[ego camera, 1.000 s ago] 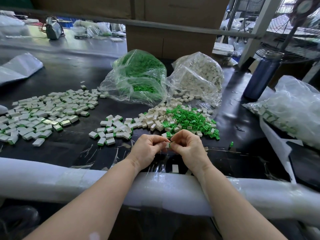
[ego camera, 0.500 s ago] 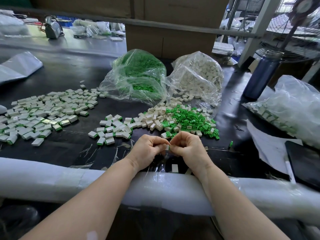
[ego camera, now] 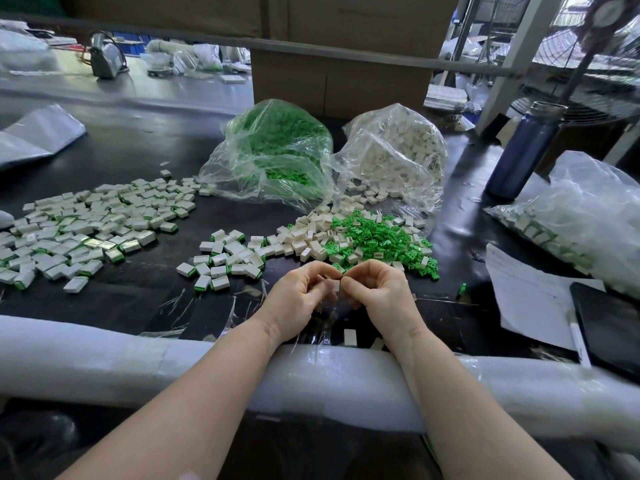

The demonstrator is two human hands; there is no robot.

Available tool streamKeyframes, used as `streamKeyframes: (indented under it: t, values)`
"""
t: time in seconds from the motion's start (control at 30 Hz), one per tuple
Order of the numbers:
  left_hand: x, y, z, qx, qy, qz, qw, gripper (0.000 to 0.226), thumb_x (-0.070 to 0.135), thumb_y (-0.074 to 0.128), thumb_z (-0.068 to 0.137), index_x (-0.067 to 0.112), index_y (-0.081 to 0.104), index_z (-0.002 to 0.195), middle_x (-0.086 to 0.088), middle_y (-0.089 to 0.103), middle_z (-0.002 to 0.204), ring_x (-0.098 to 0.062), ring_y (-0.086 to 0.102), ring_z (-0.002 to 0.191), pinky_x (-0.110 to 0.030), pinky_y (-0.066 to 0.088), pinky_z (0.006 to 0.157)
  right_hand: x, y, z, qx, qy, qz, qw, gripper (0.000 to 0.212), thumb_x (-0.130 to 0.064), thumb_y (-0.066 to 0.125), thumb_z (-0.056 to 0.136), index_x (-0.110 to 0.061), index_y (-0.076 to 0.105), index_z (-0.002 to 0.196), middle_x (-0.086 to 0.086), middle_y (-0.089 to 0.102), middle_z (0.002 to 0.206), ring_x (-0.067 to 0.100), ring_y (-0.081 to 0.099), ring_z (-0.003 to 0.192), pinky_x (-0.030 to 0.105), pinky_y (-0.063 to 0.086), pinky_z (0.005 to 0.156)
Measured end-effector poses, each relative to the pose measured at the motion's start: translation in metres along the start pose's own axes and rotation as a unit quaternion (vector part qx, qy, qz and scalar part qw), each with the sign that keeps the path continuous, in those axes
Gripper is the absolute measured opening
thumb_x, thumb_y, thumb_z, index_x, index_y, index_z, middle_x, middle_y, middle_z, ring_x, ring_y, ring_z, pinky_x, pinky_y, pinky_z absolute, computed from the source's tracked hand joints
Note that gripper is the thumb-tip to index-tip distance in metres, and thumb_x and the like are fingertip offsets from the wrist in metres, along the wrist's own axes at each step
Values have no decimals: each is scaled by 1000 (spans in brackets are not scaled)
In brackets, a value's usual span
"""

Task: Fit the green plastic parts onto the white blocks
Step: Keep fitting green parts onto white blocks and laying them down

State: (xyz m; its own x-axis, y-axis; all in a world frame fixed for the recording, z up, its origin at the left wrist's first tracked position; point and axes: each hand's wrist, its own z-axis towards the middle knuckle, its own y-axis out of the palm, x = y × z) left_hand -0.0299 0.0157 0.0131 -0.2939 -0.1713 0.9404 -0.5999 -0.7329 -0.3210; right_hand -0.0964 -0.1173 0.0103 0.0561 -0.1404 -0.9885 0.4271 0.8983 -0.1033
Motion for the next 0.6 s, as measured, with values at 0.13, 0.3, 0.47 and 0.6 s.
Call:
streamKeyframes:
  t: [0.13, 0.3, 0.47, 0.6]
  values:
    - [-3, 0, 0, -6, 9, 26, 1000, 21, 6, 63, 86, 25, 55, 92, 2, 55, 75, -12, 48, 64, -25, 45, 68, 0, -1, 0, 5, 10, 13, 1000, 15, 3, 63, 83, -8, 62, 74, -3, 65, 53, 6, 60, 49, 15, 47, 48]
    - [-6, 1, 3, 39, 14, 39, 998, 9, 14, 63, 87, 22, 62, 92, -3, 63, 84, -15, 56, 75, -23, 48, 76, 1, -1, 0, 6, 16, 28, 999, 11, -3, 64, 85, -9, 65, 75, -2, 66, 57, 4, 59, 51, 16, 49, 51]
    - [-7, -1, 4, 44, -11, 34, 998, 8, 18, 58, 90, 19, 66, 90, 0, 68, 84, -12, 61, 81, -21, 47, 81, 1, -1, 0, -7, 15, 12, 1000, 12, -2, 64, 85, -10, 65, 75, -2, 66, 58, 4, 60, 52, 15, 49, 51]
    - [-6, -2, 3, 23, -25, 35, 999, 13, 18, 57, 91, 13, 69, 94, -10, 70, 90, -26, 65, 89, -34, 50, 88, 3, 2, 1, -10, 20, -20, 1000, 16, -2, 61, 87, -11, 62, 74, -1, 63, 59, 4, 56, 51, 15, 47, 51]
